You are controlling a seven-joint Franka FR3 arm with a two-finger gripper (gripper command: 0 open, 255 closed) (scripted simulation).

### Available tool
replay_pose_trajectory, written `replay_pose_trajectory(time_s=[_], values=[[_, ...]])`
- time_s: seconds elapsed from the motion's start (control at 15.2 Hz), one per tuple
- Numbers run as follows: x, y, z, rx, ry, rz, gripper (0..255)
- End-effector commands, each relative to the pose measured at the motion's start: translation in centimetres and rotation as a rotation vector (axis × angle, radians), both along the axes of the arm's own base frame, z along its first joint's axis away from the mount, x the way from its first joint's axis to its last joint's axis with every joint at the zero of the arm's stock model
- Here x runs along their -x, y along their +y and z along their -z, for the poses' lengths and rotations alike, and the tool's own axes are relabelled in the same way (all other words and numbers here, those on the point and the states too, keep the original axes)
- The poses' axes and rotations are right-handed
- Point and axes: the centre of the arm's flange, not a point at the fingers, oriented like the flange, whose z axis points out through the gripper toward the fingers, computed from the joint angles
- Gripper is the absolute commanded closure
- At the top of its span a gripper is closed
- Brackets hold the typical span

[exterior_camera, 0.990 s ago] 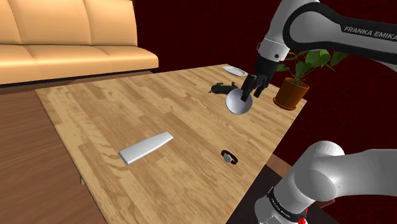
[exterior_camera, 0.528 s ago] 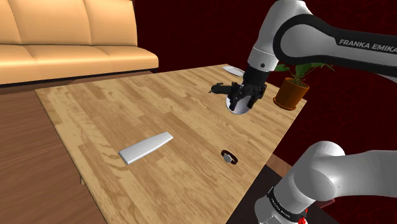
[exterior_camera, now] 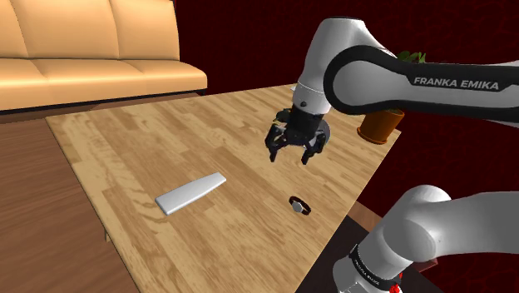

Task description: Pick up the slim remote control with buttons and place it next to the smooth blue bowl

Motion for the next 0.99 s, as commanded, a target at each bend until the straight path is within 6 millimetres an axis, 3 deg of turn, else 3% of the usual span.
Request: replay_pose_trajectory(time_s=[0.0,0.46,0.92], values=[[-1.0,2.4,1.4,-0.003,0.001,0.092,0],[-5.3,9.4,5.5,-0.007,0.005,0.390,0],[-11.5,14.9,9.6,-0.010,0.009,0.688,0]])
